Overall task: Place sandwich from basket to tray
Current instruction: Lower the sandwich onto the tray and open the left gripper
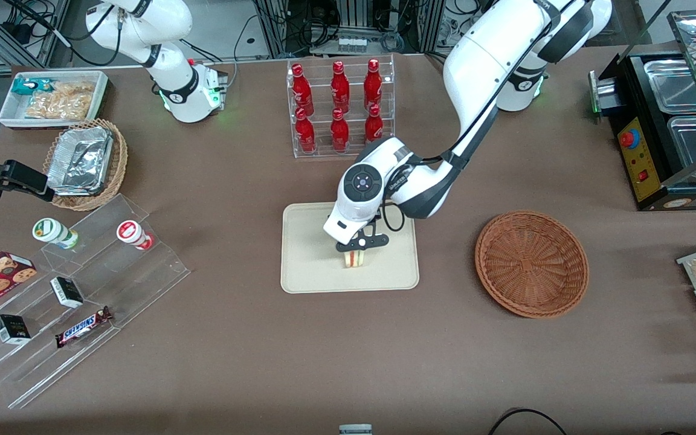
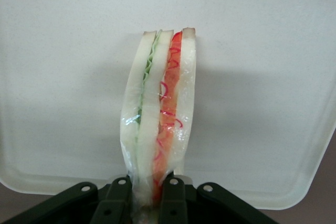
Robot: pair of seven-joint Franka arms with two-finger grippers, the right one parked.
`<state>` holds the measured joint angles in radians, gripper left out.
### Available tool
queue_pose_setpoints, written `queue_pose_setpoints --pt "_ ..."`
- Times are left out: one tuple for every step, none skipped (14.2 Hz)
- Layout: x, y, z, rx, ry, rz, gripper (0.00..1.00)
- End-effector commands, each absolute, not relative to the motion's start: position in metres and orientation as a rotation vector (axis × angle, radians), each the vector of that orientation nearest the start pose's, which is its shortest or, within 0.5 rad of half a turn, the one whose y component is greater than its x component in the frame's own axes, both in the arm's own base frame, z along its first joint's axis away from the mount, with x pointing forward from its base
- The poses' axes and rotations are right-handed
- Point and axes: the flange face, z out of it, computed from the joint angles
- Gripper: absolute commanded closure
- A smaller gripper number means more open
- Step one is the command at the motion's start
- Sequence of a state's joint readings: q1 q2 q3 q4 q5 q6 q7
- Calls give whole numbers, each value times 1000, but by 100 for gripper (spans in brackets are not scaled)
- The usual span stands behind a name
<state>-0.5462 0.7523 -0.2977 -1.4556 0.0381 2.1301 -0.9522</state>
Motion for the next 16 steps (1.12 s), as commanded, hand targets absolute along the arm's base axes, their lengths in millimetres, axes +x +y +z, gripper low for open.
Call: queue_pose_setpoints --pt "509 -512 252 -3179 -227 212 0" --pt "510 -511 253 -3171 -227 190 0" --pt "512 -511 257 -3171 -263 177 0" --pt "517 -513 268 -3184 -297 153 0" --pt "526 -512 281 -3199 -311 125 0" --pt "535 -511 295 -3215 -323 90 0" --pt "540 -507 304 -3219 -339 65 0" --pt "552 -494 316 -3209 -369 12 0" --pt "558 -486 328 -3204 -388 -24 0" --pt "560 -476 349 -3191 -399 -45 0" --pt "562 -460 371 -3148 -411 -33 0" --pt "566 -440 395 -3105 -423 -35 0" --pt "569 -420 413 -3069 -433 -35 0" --pt "574 -393 433 -3050 -424 -31 0" --pt "576 -367 447 -3044 -388 -17 0" --pt "579 -332 463 -3042 -362 2 0"
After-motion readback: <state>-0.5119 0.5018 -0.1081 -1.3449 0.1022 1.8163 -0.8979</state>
